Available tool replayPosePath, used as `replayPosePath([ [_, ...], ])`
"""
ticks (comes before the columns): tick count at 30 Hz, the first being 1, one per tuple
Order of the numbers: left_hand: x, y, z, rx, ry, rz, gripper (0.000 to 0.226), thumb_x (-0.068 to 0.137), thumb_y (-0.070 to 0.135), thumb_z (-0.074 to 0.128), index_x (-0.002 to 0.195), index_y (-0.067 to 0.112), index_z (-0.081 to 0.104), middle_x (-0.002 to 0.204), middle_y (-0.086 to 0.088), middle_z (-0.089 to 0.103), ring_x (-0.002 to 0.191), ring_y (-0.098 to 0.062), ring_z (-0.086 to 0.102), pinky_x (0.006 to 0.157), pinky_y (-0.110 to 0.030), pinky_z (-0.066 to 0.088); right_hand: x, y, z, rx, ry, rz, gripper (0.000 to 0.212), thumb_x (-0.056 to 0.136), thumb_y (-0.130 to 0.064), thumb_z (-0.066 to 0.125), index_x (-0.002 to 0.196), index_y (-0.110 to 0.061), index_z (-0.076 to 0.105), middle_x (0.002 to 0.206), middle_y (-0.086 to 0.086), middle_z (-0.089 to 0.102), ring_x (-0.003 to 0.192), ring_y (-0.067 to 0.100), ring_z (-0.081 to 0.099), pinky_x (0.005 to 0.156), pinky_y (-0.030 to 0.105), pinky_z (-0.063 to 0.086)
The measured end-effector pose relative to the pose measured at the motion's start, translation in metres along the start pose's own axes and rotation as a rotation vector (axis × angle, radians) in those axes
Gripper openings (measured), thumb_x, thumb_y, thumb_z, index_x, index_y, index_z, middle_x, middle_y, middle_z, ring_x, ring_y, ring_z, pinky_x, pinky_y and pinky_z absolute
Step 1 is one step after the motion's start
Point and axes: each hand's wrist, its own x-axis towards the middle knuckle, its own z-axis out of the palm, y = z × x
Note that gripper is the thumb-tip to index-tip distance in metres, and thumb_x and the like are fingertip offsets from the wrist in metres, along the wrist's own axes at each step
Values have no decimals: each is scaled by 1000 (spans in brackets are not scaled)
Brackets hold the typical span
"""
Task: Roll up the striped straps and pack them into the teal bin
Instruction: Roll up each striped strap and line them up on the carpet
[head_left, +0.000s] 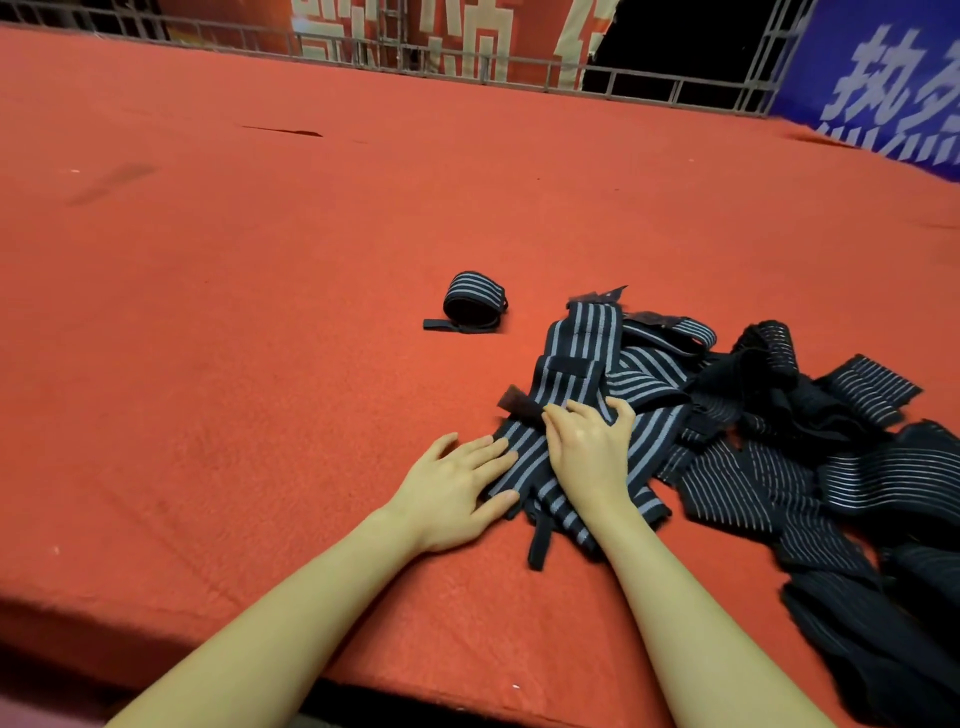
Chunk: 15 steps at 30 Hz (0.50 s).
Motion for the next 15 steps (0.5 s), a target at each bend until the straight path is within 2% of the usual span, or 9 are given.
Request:
replayPosePath([
  [4, 4, -1, 3, -13, 7, -24, 78, 84, 67, 7, 145, 29, 37, 153, 9, 31, 143, -5, 20, 117, -34, 5, 2, 5, -9, 152, 113, 234, 29, 92, -19, 44, 80, -11, 69, 67, -2, 67, 65, 18, 65, 96, 37, 24],
  [7, 4, -2, 4, -14, 5, -21, 77, 84, 67, 7, 144, 29, 38, 153, 9, 32, 143, -5, 21, 118, -35, 5, 6, 5, -19, 292, 159, 361, 32, 94, -23, 43, 92, -8, 71, 71, -1, 69, 63, 13, 60, 95, 35, 23],
  [9, 3, -1, 4, -17, -6, -25, 79, 83, 67, 5, 144, 30, 39, 153, 9, 32, 143, -5, 21, 117, -34, 4, 10, 4, -28, 422, 164, 420, 27, 96, -22, 46, 99, -8, 69, 64, -6, 60, 62, 1, 47, 93, 34, 23],
  [10, 3, 0, 3, -22, -14, -37, 81, 81, 67, 3, 142, 30, 41, 152, 10, 34, 142, -4, 23, 116, -33, 4, 13, 4, -33, 480, 163, 446, 25, 96, -21, 48, 102, -8, 69, 61, -10, 53, 66, 1, 42, 90, 32, 24],
  [12, 5, 3, -1, -17, -16, -59, 81, 81, 65, 1, 134, 29, 51, 144, 9, 46, 136, -6, 34, 114, -34, 8, 21, 7, -43, 572, 145, 470, 26, 97, -22, 47, 106, -8, 67, 59, -15, 44, 78, 8, 38, 84, 29, 24],
  [13, 8, 5, -4, 0, 15, -61, 79, 82, 63, 1, 126, 28, 56, 136, 8, 54, 130, -8, 42, 112, -33, 12, 25, 9, -48, 614, 141, 468, 27, 97, -25, 45, 106, -10, 66, 58, -14, 43, 81, 21, 43, 81, 30, 25],
  [14, 12, 9, -11, 15, 72, -58, 75, 84, 61, 3, 119, 26, 59, 127, 8, 60, 122, -10, 49, 109, -33, 16, 30, 13, -53, 658, 145, 463, 28, 97, -27, 44, 105, -11, 65, 57, -12, 42, 79, 30, 46, 78, 31, 27],
  [15, 18, 13, -18, 11, 136, -59, 71, 86, 59, 6, 114, 23, 60, 121, 8, 63, 115, -12, 54, 105, -32, 22, 35, 16, -58, 702, 152, 461, 26, 97, -28, 43, 104, -13, 63, 56, -11, 42, 77, 31, 47, 75, 34, 30],
])
